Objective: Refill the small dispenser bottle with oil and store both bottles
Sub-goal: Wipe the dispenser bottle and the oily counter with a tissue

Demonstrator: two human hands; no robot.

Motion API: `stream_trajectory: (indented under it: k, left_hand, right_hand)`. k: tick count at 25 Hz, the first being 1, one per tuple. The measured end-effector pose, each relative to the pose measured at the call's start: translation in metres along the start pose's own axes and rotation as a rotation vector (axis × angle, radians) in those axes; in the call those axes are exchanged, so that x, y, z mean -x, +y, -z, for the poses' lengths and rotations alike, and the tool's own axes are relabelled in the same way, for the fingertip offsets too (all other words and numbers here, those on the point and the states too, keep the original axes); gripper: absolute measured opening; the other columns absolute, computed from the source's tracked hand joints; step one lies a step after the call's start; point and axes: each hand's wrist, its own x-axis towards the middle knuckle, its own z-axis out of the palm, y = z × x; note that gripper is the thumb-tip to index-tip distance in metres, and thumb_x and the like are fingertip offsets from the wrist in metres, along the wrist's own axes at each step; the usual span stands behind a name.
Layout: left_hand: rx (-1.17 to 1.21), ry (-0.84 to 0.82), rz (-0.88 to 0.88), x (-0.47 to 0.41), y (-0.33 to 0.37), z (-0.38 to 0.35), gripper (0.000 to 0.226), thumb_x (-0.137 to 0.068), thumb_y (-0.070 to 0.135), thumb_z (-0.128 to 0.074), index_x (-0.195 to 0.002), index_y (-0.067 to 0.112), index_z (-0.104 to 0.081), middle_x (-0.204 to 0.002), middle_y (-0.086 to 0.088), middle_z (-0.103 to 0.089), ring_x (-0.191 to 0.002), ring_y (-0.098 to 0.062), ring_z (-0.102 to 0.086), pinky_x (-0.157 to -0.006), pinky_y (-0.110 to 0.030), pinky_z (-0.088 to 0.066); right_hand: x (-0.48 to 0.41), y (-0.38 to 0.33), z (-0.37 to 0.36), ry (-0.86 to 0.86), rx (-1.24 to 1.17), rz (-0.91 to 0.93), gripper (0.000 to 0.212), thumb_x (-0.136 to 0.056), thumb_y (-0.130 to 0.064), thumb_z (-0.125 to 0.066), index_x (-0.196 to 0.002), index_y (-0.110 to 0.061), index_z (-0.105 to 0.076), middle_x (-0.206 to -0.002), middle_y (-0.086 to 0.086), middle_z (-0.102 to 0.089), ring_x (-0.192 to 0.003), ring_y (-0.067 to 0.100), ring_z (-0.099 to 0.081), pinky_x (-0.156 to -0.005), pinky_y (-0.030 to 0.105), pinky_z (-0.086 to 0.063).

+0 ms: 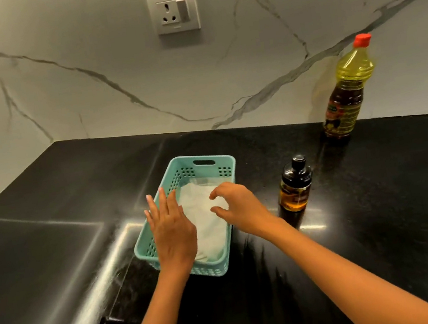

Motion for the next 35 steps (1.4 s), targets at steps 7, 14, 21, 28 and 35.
stream_trajectory:
  k: [7, 14, 21, 28, 35]
  left_hand:
    - [0.177, 0.123, 0.115, 0.004, -0.002, 0.002, 0.061, -0.078, -0.02, -0.033, -0.133, 0.004, -0.044, -0.148, -0.012, -0.035, -0.142, -0.03, -0.017, -0.117, -0.047, -0.017]
    - [0.189, 0.127, 0.107, 0.004, -0.002, 0.0, 0.058, -0.077, -0.021, -0.034, -0.127, 0.002, -0.05, -0.142, -0.014, -0.044, -0.139, -0.031, -0.026, -0.112, -0.05, -0.028]
    - [0.177, 0.112, 0.106, 0.004, -0.003, -0.001, 0.05, -0.082, -0.016, -0.039, -0.128, 0.001, -0.049, -0.138, -0.016, -0.047, -0.137, -0.031, -0.032, -0.111, -0.048, -0.031]
    - [0.186, 0.095, 0.063, 0.001, -0.001, -0.002, 0.033, -0.092, 0.005, -0.044, -0.124, 0.001, -0.05, -0.126, -0.021, -0.055, -0.122, -0.039, -0.047, -0.1, -0.056, -0.041]
    - [0.486, -0.002, -0.066, 0.015, 0.058, 0.019, 0.042, -0.094, 0.029, -0.047, -0.134, 0.016, -0.042, -0.131, -0.01, -0.053, -0.119, -0.023, -0.051, -0.098, -0.039, -0.044]
  right_hand:
    - [-0.033, -0.024, -0.024, -0.393, 0.623, 0.006, 0.047, -0.081, -0.039, -0.068, -0.116, -0.01, -0.057, -0.112, 0.011, -0.062, -0.101, 0.029, -0.059, -0.079, 0.035, -0.045]
    - [-0.034, -0.022, -0.031, -0.347, 0.692, 0.048, 0.021, -0.087, -0.001, -0.05, -0.106, -0.005, -0.06, -0.108, 0.016, -0.061, -0.095, 0.034, -0.06, -0.069, 0.035, -0.042]
    - [-0.031, -0.013, -0.034, 0.064, 0.086, -0.031, 0.007, -0.088, -0.011, -0.05, -0.09, -0.006, -0.055, -0.093, 0.009, -0.061, -0.086, 0.023, -0.056, -0.071, 0.036, -0.048]
    - [-0.006, -0.021, 0.018, 0.443, -0.941, -0.289, 0.012, -0.096, -0.006, -0.041, -0.088, -0.016, -0.043, -0.09, 0.005, -0.056, -0.087, 0.02, -0.056, -0.076, 0.046, -0.056]
    - [0.034, -0.017, 0.078, 0.62, -1.199, -0.297, 0.007, -0.097, -0.01, -0.042, -0.094, -0.016, -0.044, -0.102, 0.015, -0.062, -0.089, 0.022, -0.065, -0.07, 0.036, -0.059]
